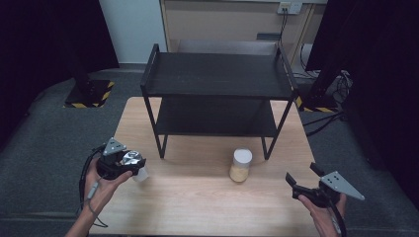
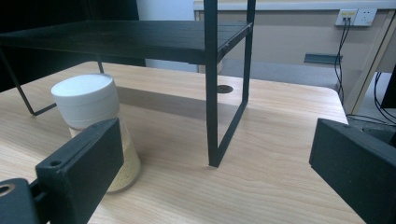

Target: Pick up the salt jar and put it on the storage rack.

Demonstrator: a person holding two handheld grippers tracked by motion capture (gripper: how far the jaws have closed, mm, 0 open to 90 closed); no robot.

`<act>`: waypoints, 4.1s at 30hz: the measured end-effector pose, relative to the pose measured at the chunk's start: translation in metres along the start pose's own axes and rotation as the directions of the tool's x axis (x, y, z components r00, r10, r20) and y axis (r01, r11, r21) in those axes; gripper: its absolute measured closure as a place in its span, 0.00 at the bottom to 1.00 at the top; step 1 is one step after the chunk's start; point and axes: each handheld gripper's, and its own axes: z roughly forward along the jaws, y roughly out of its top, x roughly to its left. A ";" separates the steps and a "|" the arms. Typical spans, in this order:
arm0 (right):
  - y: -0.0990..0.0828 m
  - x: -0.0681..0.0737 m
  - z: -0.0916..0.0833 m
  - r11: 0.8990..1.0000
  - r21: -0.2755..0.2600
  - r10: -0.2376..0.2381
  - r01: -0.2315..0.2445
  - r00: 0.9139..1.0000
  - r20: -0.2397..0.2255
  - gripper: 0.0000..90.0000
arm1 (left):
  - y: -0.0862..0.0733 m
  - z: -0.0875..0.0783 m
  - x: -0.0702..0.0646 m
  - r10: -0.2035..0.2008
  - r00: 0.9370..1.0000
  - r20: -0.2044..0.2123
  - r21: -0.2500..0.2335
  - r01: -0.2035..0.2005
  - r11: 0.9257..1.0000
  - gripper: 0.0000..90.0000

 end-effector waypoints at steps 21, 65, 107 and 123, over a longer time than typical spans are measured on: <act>0.000 -0.001 0.000 1.000 -0.003 0.004 -0.004 1.000 -0.002 0.04 | 0.099 -0.059 -0.016 0.272 0.939 0.211 -0.085 -0.260 0.962 0.38; -0.002 -0.005 -0.002 1.000 -0.013 0.021 -0.021 1.000 -0.008 0.04 | 0.304 -0.063 -0.056 0.218 0.968 0.126 -0.153 -0.198 0.968 0.38; -0.003 -0.007 -0.003 0.999 -0.009 0.032 -0.032 0.999 -0.009 0.04 | 0.287 -0.031 -0.030 0.015 0.999 0.030 -0.255 -0.007 0.967 0.01; -0.002 -0.002 -0.003 1.000 -0.011 0.021 -0.021 1.000 -0.018 0.04 | 0.236 -0.081 -0.026 0.094 0.989 0.118 -0.316 -0.052 0.947 0.01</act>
